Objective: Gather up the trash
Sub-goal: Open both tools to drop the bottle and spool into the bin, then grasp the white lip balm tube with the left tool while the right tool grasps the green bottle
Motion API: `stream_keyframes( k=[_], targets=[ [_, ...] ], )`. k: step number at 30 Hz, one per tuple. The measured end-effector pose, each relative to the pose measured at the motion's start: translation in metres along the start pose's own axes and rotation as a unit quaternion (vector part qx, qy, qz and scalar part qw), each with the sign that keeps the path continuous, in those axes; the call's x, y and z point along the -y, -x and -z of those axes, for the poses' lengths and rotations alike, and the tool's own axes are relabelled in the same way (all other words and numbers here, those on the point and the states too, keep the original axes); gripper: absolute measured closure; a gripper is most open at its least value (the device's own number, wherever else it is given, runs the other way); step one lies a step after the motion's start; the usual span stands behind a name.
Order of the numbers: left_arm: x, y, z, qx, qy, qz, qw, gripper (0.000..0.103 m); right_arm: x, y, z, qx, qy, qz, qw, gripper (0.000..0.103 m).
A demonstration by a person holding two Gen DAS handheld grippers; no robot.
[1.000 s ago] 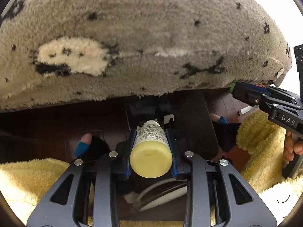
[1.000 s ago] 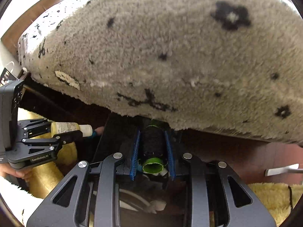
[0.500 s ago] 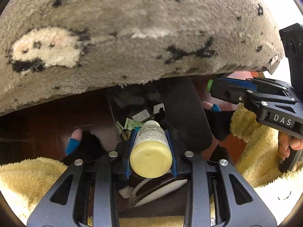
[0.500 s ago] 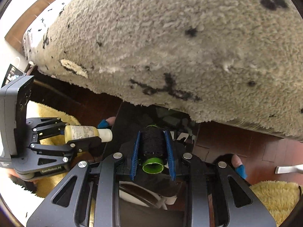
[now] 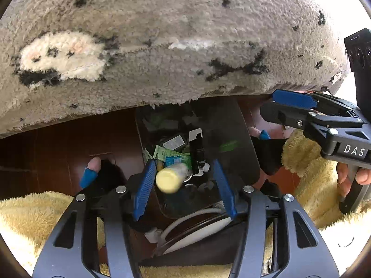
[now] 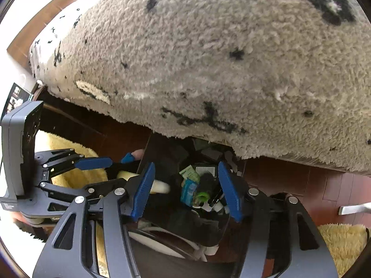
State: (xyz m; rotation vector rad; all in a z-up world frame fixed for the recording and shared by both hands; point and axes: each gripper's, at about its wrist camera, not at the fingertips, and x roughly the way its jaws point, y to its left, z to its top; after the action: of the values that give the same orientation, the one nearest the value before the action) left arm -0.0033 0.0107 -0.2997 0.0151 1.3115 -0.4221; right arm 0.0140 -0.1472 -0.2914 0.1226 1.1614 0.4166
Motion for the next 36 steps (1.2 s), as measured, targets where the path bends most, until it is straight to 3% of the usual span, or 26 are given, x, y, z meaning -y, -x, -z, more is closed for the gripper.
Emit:
stream_keyframes(
  k=[5, 7, 12, 17, 22, 25, 29, 36],
  targets=[
    [0.001, 0.004, -0.001, 0.008, 0.000, -0.010, 0.9999, 0.034, 0.007, 0.008, -0.002, 0.012, -0.010, 0.018, 1.000, 0.031],
    [0.001, 0.006, -0.002, 0.012, 0.001, -0.015, 0.9998, 0.026, 0.009, 0.011, -0.002, 0.020, -0.014, 0.030, 0.999, 0.020],
    [0.001, 0.012, -0.003, 0.022, 0.003, -0.019, 0.9996, 0.012, 0.013, 0.022, -0.003, 0.041, -0.014, 0.037, 0.998, 0.014],
    [0.001, 0.028, -0.007, 0.038, -0.004, -0.026, 0.9989, 0.011, 0.005, 0.054, -0.003, 0.114, 0.021, 0.037, 0.993, 0.014],
    [0.006, 0.057, -0.016, 0.065, -0.029, -0.053, 0.9961, 0.011, -0.008, 0.087, -0.007, 0.173, 0.053, 0.078, 0.980, 0.013],
    [0.005, 0.086, -0.028, 0.097, -0.034, -0.065, 0.9927, 0.011, -0.013, 0.110, -0.017, 0.209, 0.063, 0.115, 0.969, 0.014],
    [0.009, 0.129, -0.047, 0.147, -0.050, -0.079, 0.9847, 0.011, -0.010, 0.143, -0.037, 0.252, 0.065, 0.133, 0.956, 0.013],
    [0.011, 0.173, -0.089, 0.203, -0.063, -0.094, 0.9727, 0.011, 0.004, 0.172, -0.082, 0.274, 0.067, 0.145, 0.948, 0.013]
  ],
)
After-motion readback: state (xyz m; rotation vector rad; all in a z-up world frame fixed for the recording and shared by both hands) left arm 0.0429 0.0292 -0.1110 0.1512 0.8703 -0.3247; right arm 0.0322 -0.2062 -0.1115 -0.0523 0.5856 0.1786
